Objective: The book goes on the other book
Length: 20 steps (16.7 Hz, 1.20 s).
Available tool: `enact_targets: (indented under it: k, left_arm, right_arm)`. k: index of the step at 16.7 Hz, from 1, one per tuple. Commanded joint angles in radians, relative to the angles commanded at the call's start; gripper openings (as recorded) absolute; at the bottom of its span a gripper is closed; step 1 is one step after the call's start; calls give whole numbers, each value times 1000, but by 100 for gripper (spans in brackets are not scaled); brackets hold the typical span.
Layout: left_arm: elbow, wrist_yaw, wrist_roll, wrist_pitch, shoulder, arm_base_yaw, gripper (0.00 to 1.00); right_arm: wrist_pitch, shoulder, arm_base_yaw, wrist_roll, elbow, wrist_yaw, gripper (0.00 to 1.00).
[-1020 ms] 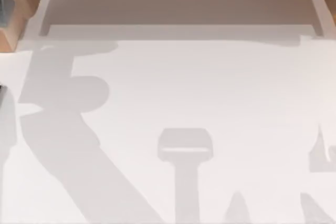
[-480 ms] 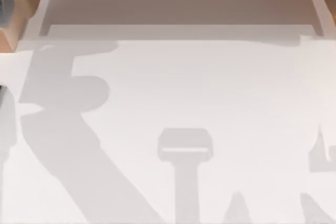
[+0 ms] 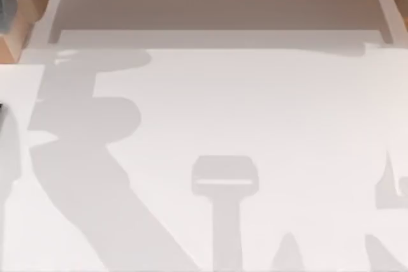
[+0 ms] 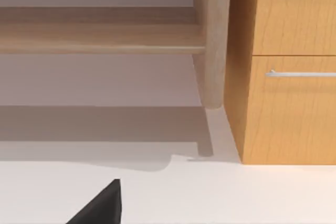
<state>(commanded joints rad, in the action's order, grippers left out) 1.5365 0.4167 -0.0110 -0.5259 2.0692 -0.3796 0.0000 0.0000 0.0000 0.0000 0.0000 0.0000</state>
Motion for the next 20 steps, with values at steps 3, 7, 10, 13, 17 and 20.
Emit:
enact_targets:
  k: [3, 7, 10, 13, 17, 20]
  left_arm:
    - [0, 3, 11, 0, -3, 4, 0]
    - [-53, 38, 154, 6, -93, -21, 0]
    - [-128, 71, 359, 17, -187, -71, 0]
    - [-230, 105, 624, 32, -279, -135, 0]
    - [-397, 143, 1030, 52, -382, -216, 0]
    - [-535, 165, 1329, 65, -438, -265, 0]
  right_arm:
    - [0, 0, 0, 0, 0, 0, 100]
    - [0, 0, 0, 0, 0, 0, 100]
    - [0, 0, 0, 0, 0, 0, 100]
    - [0, 0, 0, 0, 0, 0, 100]
    - [0, 0, 0, 0, 0, 0, 100]
    - [0, 0, 0, 0, 0, 0, 100]
